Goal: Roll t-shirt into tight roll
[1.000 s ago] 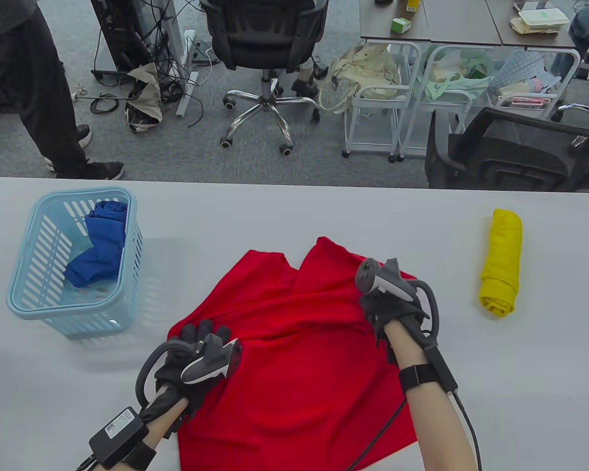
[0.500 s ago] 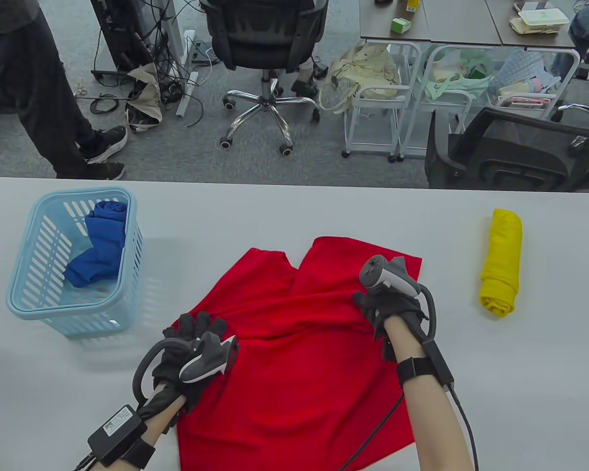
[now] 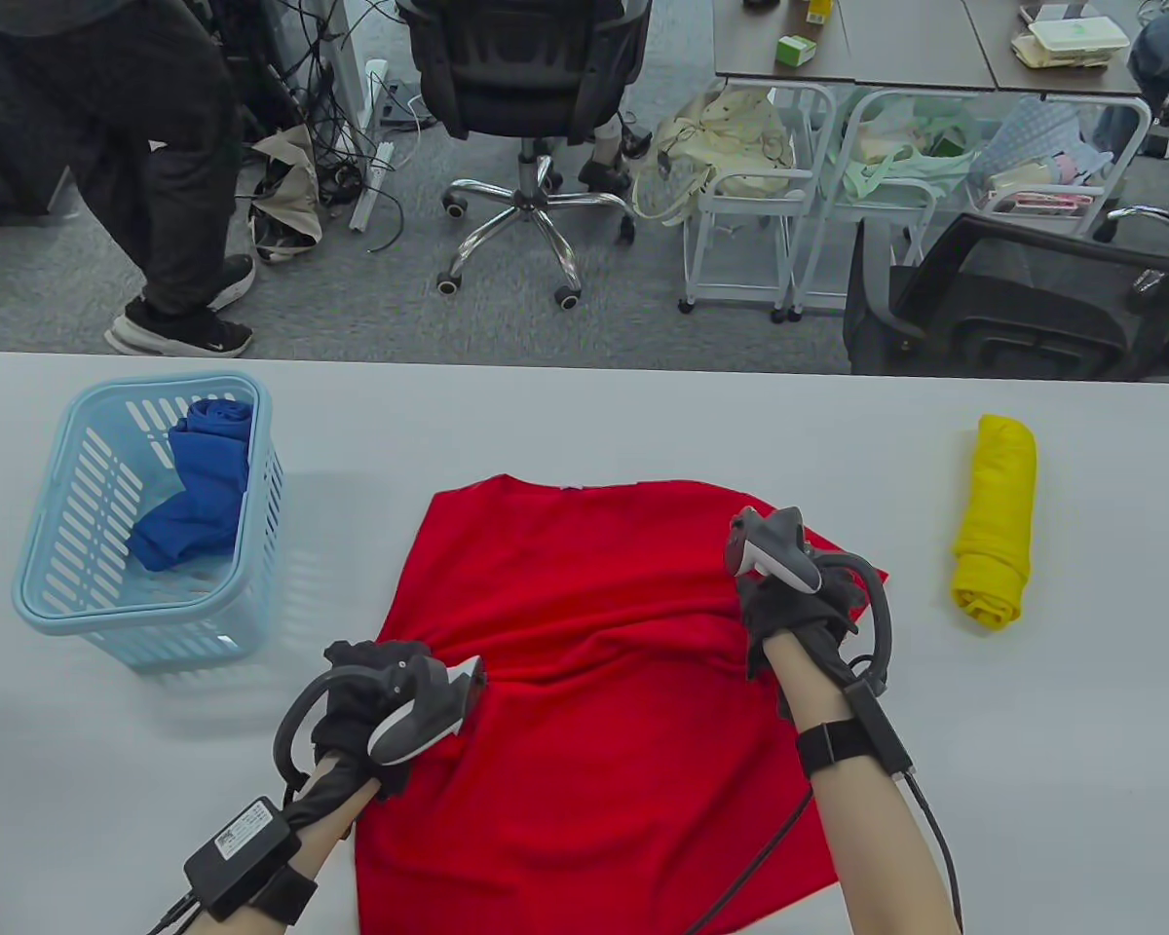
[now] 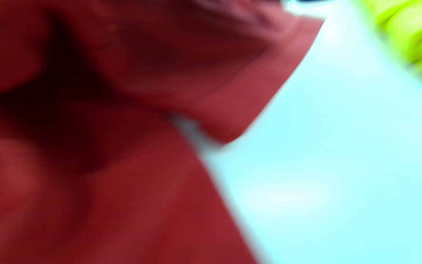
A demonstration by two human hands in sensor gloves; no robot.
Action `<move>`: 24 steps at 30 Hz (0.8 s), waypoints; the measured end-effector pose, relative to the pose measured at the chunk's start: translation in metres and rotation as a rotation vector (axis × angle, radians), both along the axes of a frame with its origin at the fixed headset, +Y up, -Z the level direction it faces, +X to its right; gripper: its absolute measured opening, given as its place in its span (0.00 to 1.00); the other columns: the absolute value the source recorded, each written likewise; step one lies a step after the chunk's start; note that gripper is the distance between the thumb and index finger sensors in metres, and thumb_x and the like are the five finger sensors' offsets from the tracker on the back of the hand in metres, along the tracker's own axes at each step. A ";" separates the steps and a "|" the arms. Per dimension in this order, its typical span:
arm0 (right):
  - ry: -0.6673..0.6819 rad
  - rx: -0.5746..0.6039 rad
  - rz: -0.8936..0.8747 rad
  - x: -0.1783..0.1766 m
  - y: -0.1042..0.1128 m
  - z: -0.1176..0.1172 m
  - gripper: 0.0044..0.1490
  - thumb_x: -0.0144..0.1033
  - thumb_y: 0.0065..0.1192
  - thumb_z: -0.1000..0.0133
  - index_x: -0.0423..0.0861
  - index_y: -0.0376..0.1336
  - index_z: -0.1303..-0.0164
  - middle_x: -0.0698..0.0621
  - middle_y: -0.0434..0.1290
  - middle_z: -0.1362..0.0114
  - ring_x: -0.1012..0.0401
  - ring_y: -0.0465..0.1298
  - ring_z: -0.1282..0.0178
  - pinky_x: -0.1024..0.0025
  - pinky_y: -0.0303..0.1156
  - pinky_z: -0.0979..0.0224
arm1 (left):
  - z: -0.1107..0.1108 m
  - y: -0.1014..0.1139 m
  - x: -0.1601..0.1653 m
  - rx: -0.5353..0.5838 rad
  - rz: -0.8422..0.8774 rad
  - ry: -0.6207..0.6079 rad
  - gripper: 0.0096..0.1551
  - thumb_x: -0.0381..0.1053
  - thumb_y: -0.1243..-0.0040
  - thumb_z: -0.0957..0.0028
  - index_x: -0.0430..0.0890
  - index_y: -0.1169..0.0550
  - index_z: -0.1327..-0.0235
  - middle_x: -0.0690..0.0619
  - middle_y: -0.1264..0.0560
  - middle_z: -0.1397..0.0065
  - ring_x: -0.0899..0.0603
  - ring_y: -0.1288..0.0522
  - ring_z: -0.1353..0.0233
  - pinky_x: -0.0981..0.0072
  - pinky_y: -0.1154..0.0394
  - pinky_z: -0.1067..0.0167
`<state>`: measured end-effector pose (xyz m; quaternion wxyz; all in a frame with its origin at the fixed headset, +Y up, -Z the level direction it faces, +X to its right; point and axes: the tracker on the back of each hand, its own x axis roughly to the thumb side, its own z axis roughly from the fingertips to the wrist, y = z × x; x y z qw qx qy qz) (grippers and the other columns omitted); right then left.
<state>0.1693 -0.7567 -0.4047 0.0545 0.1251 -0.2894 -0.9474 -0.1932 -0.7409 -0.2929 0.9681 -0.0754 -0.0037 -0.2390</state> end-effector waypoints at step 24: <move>-0.064 -0.116 -0.273 0.026 -0.048 0.002 0.51 0.65 0.09 0.43 0.47 0.03 0.32 0.40 0.02 0.29 0.38 0.07 0.28 0.32 0.15 0.32 | -0.154 -0.018 -0.024 -0.292 0.308 0.592 0.49 0.75 0.60 0.50 0.51 0.48 0.20 0.44 0.44 0.17 0.43 0.34 0.25 0.51 0.31 0.26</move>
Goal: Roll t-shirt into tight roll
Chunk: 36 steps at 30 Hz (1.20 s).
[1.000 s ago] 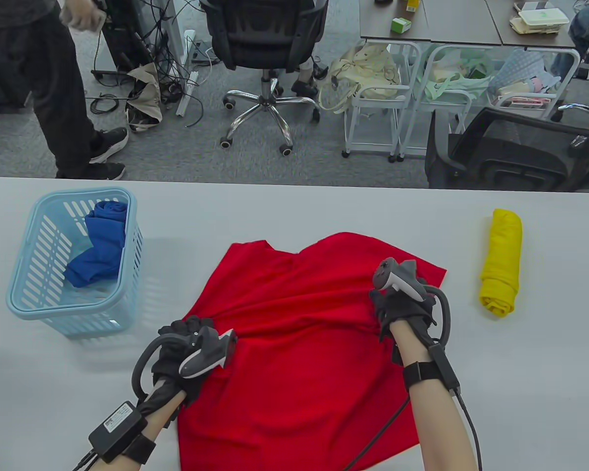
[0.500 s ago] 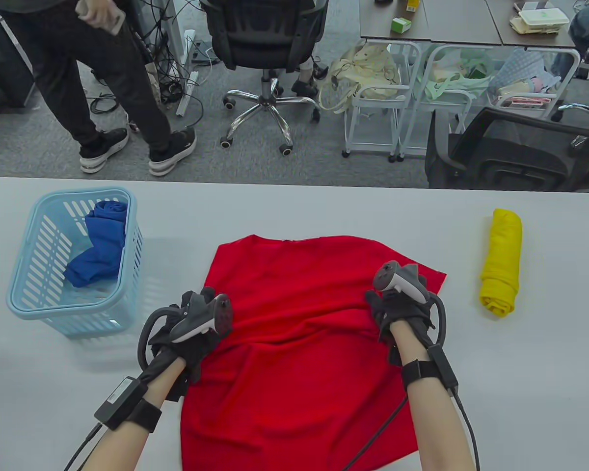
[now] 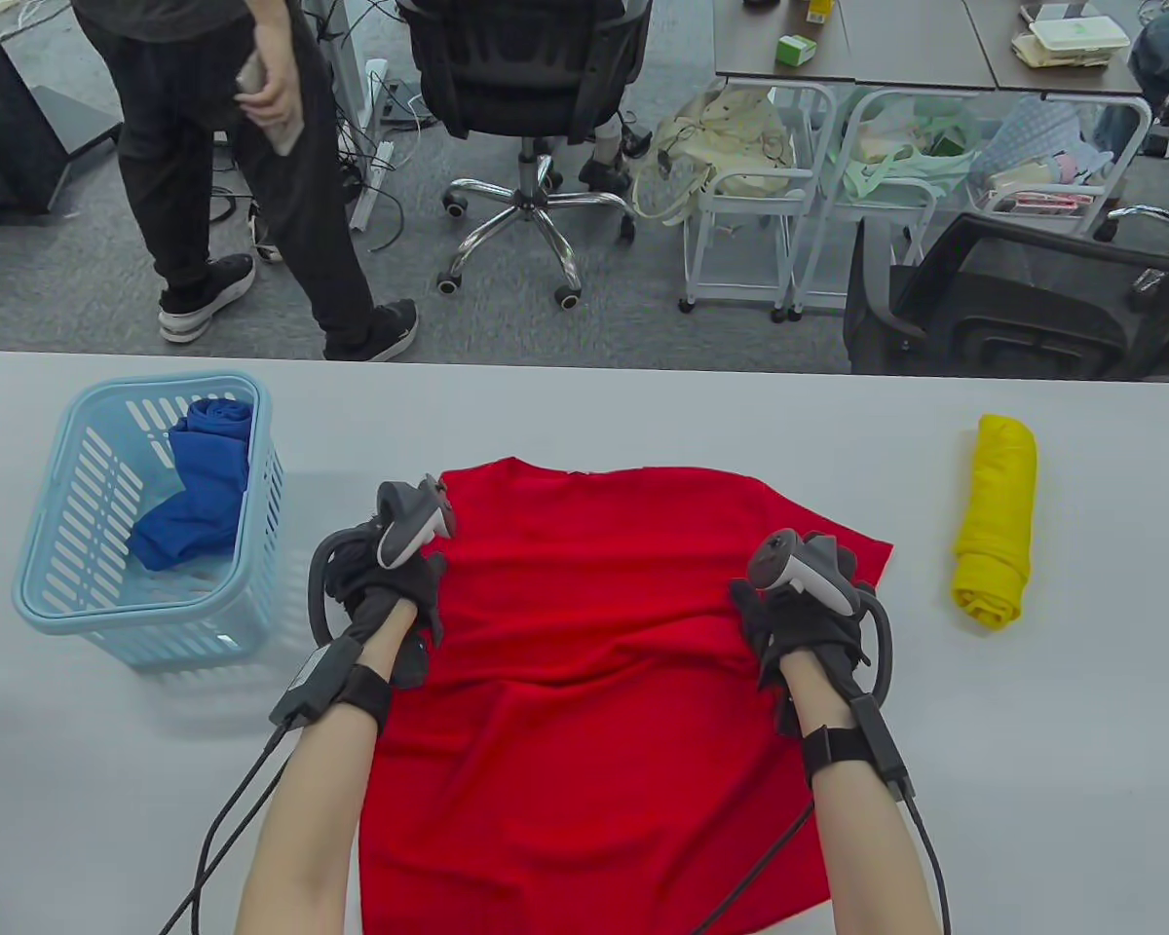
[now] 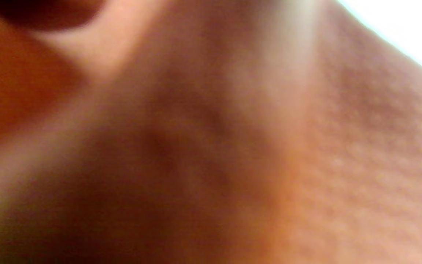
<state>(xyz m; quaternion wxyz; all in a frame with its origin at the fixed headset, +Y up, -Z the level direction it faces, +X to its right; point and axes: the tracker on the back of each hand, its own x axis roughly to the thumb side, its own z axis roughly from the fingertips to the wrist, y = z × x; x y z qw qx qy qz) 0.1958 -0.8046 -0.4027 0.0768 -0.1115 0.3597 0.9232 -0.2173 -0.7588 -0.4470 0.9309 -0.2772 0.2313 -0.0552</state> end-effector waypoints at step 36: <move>0.003 -0.024 0.016 -0.001 0.000 -0.002 0.51 0.65 0.07 0.43 0.47 0.02 0.33 0.40 0.01 0.29 0.38 0.06 0.29 0.32 0.15 0.32 | -0.006 0.023 0.080 0.094 -0.121 -0.501 0.21 0.59 0.50 0.43 0.60 0.28 0.39 0.55 0.36 0.17 0.44 0.33 0.18 0.45 0.35 0.22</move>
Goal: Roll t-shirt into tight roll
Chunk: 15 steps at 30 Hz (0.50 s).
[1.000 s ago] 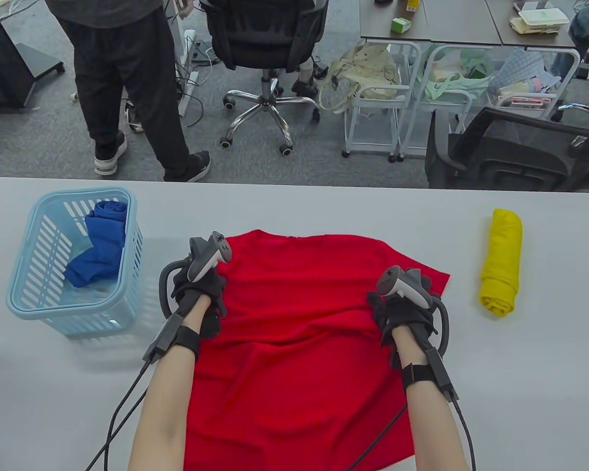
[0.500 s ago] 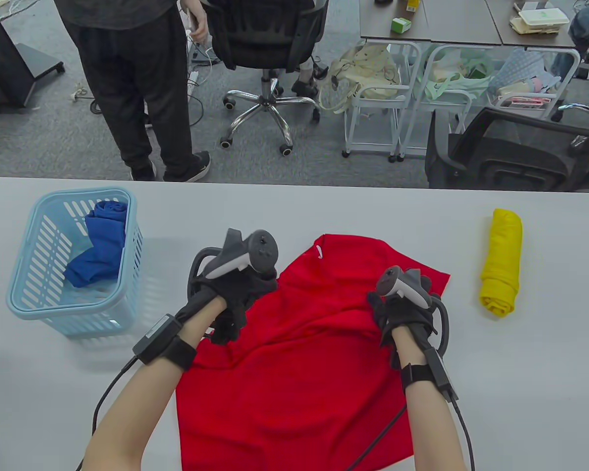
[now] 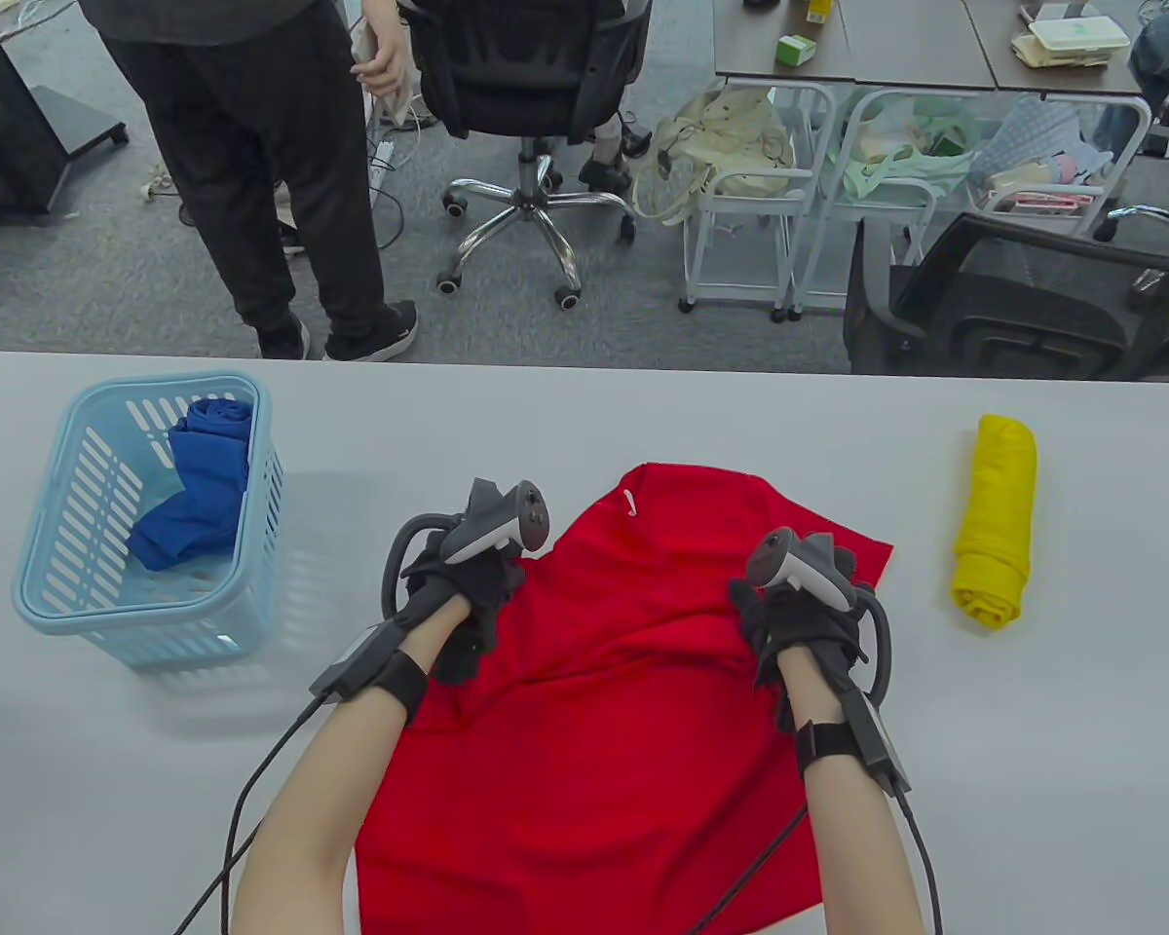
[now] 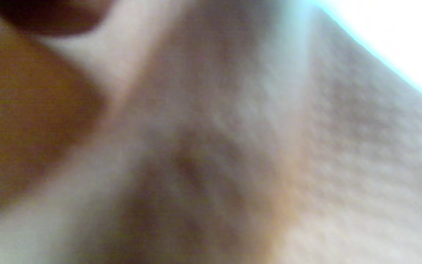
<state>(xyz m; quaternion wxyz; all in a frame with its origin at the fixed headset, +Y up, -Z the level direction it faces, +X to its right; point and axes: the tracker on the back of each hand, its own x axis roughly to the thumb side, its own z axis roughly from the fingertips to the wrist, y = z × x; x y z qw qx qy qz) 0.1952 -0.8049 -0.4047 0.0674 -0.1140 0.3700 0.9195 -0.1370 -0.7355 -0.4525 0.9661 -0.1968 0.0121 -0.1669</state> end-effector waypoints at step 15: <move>-0.013 0.009 0.002 -0.001 0.000 0.000 0.51 0.65 0.08 0.43 0.46 0.02 0.33 0.38 0.02 0.30 0.35 0.07 0.30 0.30 0.17 0.33 | -0.007 -0.037 -0.069 -0.200 0.138 0.216 0.44 0.71 0.79 0.52 0.60 0.63 0.20 0.51 0.60 0.11 0.35 0.51 0.13 0.41 0.43 0.20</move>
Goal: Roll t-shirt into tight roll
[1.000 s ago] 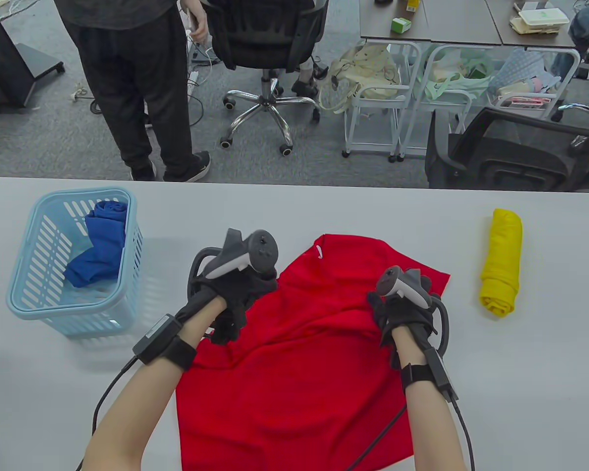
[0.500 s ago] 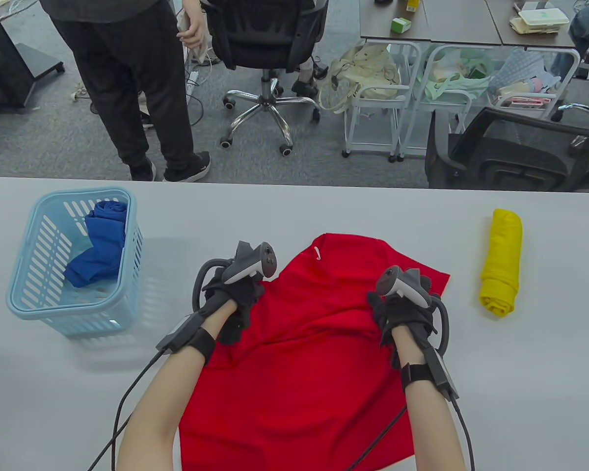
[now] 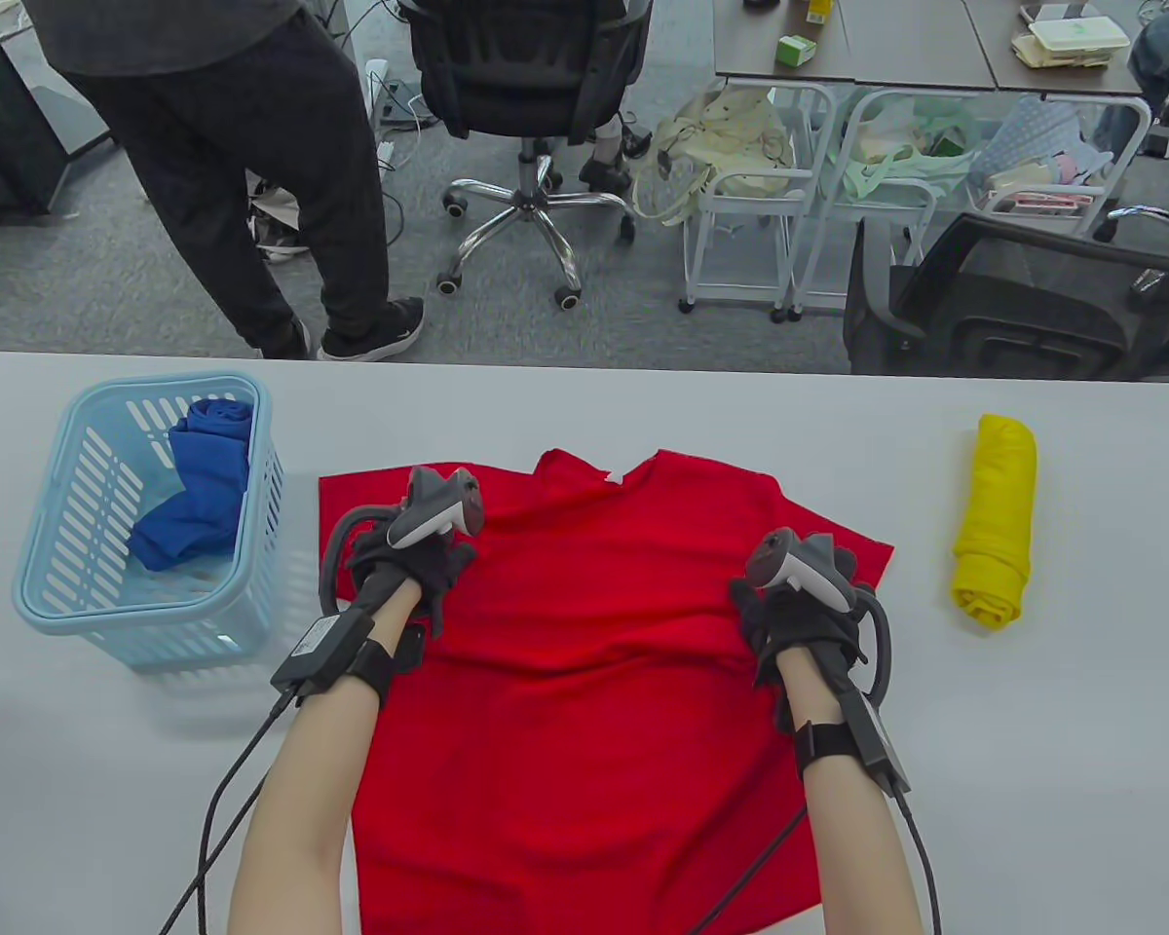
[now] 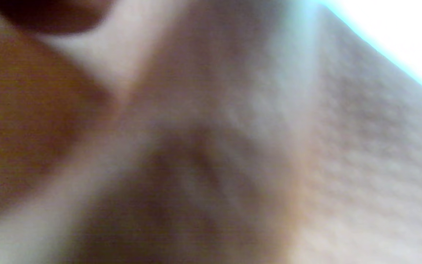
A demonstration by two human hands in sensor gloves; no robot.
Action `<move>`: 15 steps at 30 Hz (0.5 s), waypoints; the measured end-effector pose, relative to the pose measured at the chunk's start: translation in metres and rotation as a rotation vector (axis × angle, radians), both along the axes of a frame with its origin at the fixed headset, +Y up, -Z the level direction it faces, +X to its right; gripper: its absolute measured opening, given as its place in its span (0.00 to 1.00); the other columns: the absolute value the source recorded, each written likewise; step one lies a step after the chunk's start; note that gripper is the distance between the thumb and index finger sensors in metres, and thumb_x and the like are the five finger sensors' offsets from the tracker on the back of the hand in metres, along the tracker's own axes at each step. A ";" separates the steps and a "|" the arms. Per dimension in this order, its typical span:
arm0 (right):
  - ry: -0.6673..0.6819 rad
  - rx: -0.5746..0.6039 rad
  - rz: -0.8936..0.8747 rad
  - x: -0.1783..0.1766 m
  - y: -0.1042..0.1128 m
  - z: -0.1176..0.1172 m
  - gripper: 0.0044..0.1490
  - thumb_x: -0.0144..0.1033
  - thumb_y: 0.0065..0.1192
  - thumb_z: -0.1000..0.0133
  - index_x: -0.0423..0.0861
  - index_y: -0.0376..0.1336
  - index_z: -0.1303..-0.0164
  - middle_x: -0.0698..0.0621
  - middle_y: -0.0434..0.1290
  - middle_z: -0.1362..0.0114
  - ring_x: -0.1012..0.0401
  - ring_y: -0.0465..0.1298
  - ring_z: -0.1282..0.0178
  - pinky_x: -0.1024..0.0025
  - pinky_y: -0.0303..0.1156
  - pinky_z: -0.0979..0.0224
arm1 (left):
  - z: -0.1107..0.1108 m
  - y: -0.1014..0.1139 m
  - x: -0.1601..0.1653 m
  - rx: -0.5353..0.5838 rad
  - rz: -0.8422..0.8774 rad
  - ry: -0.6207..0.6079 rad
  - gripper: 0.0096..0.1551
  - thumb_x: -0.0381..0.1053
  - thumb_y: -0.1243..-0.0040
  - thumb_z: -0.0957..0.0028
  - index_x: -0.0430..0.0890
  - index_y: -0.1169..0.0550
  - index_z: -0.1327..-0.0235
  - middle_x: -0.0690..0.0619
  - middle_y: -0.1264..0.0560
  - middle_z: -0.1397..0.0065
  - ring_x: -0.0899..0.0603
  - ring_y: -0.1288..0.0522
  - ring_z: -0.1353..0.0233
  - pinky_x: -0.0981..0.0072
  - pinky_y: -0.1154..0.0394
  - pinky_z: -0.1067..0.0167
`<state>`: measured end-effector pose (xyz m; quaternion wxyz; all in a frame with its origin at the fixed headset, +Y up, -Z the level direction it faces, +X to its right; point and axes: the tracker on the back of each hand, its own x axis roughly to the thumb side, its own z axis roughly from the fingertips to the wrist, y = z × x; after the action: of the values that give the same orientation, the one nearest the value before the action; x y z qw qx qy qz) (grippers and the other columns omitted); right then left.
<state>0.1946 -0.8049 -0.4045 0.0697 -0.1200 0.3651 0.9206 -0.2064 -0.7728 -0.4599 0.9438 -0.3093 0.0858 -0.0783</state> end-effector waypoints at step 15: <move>-0.027 -0.014 -0.016 0.000 0.000 -0.001 0.51 0.64 0.08 0.42 0.46 0.02 0.33 0.37 0.02 0.30 0.33 0.08 0.31 0.26 0.18 0.36 | 0.002 -0.009 -0.009 0.030 0.025 0.090 0.47 0.72 0.82 0.54 0.55 0.70 0.24 0.43 0.67 0.13 0.32 0.60 0.14 0.36 0.47 0.21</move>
<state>0.1947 -0.8046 -0.4052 0.0812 -0.1298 0.3717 0.9156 -0.2153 -0.7814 -0.4581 0.9445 -0.2992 0.1255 -0.0510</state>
